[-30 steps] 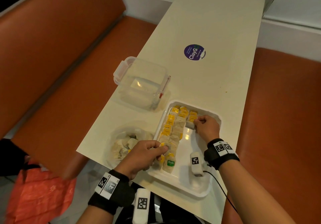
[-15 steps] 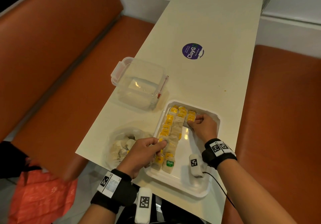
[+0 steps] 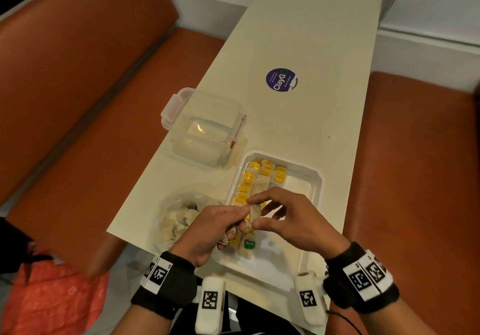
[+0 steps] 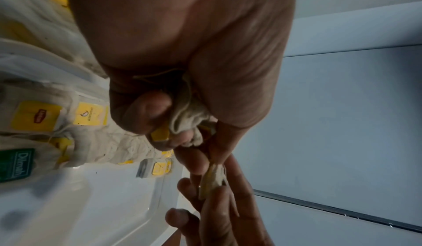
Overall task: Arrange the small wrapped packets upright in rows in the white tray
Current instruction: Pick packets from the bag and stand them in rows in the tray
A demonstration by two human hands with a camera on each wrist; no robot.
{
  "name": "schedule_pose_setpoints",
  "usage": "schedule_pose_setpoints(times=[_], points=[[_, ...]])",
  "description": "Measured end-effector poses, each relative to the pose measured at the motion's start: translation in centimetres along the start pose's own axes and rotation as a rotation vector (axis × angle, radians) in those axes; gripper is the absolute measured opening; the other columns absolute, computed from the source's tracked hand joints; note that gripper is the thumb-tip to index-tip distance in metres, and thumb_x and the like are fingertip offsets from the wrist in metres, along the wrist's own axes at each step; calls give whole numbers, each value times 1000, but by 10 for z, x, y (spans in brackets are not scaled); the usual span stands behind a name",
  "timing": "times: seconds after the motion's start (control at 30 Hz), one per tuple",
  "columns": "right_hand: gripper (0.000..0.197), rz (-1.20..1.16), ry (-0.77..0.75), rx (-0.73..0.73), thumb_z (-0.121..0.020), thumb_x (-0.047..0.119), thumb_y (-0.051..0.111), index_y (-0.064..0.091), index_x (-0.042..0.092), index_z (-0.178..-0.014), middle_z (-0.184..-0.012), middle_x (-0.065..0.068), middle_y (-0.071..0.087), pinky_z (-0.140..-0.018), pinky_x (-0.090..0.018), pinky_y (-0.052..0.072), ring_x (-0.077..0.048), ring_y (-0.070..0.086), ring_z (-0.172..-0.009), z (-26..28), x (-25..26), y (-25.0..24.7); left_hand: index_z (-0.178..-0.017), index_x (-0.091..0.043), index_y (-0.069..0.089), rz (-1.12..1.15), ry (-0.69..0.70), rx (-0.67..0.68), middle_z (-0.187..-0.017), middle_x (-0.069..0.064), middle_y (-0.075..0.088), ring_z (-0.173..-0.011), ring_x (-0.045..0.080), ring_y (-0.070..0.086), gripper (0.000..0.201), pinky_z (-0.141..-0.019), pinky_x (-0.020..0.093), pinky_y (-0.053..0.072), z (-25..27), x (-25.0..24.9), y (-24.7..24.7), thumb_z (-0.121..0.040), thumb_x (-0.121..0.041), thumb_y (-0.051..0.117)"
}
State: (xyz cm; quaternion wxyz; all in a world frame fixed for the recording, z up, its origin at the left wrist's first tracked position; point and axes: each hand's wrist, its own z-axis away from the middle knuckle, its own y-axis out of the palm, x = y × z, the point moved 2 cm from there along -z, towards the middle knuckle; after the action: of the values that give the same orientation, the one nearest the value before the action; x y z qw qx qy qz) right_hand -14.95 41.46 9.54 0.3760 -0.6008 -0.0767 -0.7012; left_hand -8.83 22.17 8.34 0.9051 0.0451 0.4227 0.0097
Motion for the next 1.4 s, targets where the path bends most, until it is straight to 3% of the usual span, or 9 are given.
schedule_pose_setpoints(times=[0.13,0.27,0.37,0.5,0.57,0.73,0.97,1.13,1.4], points=[[31,39,-12,-30,-78,25,91,76,33,-104,-106,18,71,-79,-29,59,-4,70,-94,6,3,-5,-72,-15,72,4,10,-20,-56,-7,56,-46,6,40,34,-45,21,28,4,0,2,-100,-34,68],[30,138,7,68,-80,10,86,74,35,-90,-113,18,70,-82,-34,60,-3,69,-98,12,-3,-11,-67,-20,74,-26,40,-81,-55,-8,55,-47,7,39,32,-46,23,27,7,0,1,-95,-35,74],[40,162,14,47,-85,-2,70,68,36,-98,-120,20,68,-85,-35,59,-1,68,-103,13,-5,-14,-64,-19,75,-69,66,-118,-52,-5,52,-47,9,35,31,-46,23,27,8,0,-3,-91,-35,79],[45,7,0,80,-83,29,87,66,35,-122,-122,19,69,-91,-27,57,-4,68,-109,12,5,-6,-73,-14,80,-99,89,-89,-52,-5,54,-45,9,35,22,-44,20,28,11,1,-4,-87,-31,83],[41,25,-3,82,-82,30,88,70,33,-119,-110,16,75,-90,-21,55,-2,70,-104,10,6,3,-80,-9,81,-117,101,-85,-53,-7,58,-44,4,41,20,-45,15,32,11,2,-4,-87,-28,83],[12,-70,104,-63,-85,14,84,78,15,-95,-81,6,80,-73,-13,53,-5,76,-77,1,-9,7,-88,-20,84,-65,79,-155,-66,-3,64,-50,9,41,24,-46,22,30,7,6,-8,-88,-44,79],[9,-167,390,-470,-86,13,83,77,18,-90,-84,-3,76,-79,-36,62,-14,70,-74,-36,-89,2,-97,-15,82,99,-28,-252,-75,2,65,-52,10,44,38,-47,25,30,3,23,-22,-98,-49,67],[16,-146,499,-515,-82,12,84,74,24,-85,-82,-3,76,-87,-48,62,-25,74,-82,-61,-116,6,-95,-14,82,103,-47,-259,-78,4,66,-54,11,44,40,-48,26,30,4,26,-29,-99,-51,65],[14,-192,545,-607,-80,16,86,78,23,-89,-89,2,77,-95,-41,59,-19,73,-88,-77,-129,6,-94,-14,81,67,-44,-264,-78,3,68,-54,11,45,42,-48,27,30,1,26,-31,-100,-51,63]])
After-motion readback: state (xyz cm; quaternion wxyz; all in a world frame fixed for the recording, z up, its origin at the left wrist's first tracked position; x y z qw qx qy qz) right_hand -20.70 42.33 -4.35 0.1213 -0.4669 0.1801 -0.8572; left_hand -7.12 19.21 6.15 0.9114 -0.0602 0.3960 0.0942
